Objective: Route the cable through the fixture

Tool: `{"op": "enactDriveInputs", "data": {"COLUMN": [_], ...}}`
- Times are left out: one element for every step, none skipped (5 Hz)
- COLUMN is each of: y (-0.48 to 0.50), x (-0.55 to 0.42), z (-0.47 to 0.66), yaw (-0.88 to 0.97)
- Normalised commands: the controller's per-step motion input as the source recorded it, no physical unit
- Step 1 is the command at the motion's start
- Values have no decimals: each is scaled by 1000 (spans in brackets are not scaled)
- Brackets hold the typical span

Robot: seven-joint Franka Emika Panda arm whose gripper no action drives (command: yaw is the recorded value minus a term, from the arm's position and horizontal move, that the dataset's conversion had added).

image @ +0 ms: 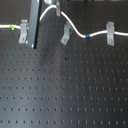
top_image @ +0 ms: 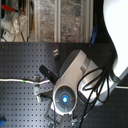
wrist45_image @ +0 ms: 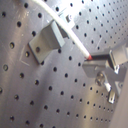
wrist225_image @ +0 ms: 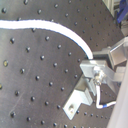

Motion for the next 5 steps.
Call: {"op": "enactDriveInputs", "data": {"y": [202,266,110,-16,-32], "x": [59,126,292,33,-41], "z": [219,45,473,0,52], "yaw": [0,23,37,0,0]}}
